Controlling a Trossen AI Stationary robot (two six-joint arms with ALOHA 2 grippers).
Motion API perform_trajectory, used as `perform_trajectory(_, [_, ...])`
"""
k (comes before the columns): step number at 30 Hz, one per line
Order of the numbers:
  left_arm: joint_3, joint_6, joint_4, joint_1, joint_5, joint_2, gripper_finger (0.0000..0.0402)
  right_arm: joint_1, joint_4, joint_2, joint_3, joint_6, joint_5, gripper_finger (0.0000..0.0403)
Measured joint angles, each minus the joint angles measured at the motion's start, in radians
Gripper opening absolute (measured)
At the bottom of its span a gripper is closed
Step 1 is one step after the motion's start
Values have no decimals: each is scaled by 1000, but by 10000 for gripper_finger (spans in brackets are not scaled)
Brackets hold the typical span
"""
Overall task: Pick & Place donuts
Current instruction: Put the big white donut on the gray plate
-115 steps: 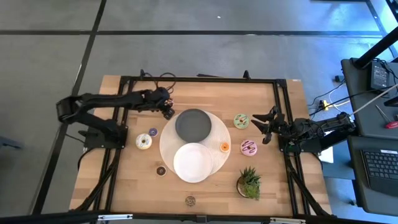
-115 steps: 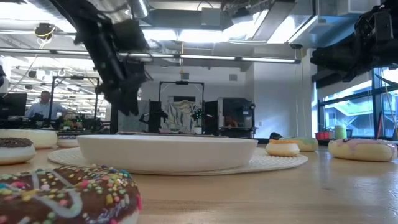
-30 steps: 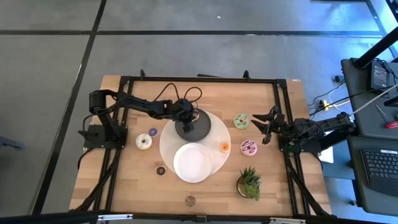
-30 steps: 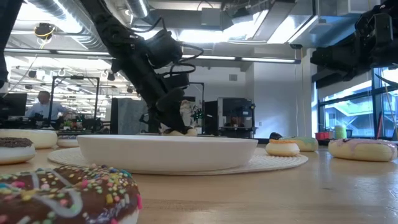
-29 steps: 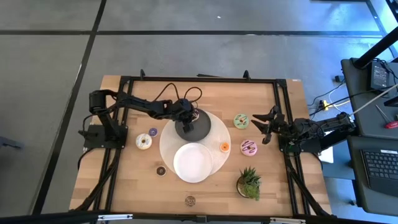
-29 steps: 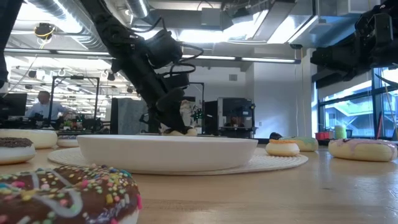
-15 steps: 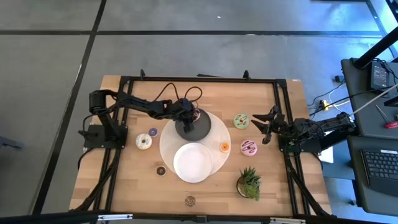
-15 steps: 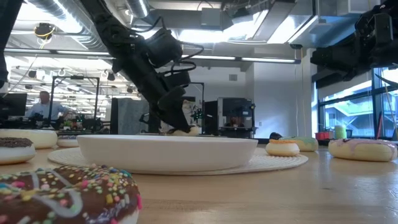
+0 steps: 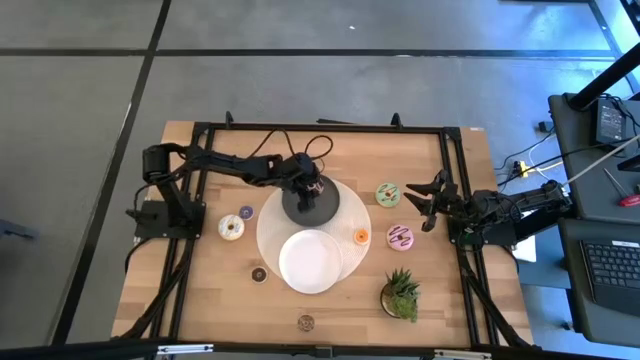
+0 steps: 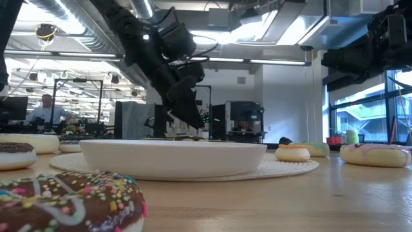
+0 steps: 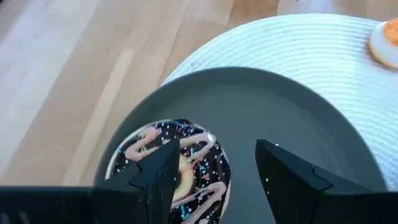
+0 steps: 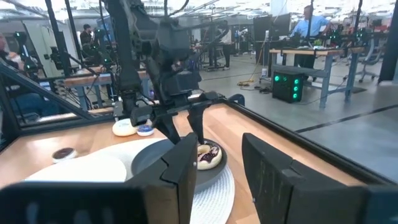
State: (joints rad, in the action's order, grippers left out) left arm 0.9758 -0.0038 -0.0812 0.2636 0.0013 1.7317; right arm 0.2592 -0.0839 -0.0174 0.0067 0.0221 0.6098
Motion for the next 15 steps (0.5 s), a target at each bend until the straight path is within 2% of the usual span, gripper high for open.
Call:
perform_trajectory(4, [47, 12, -75, -8, 22, -14, 202, 0, -1, 0, 0, -6, 0, 129])
perform_trajectory(9, [36, 27, -93, 27, 109, -140, 199, 0, -1, 0, 0, -32, 0, 129])
perform_trajectory(12, [-17, 27, 5, 53, 112, -248, 200, 0, 1, 0, 0, -35, 0, 129])
perform_trajectory(15, [-95, 44, 181, 69, 116, -330, 202, 0, 2, 0, 0, -61, 0, 129])
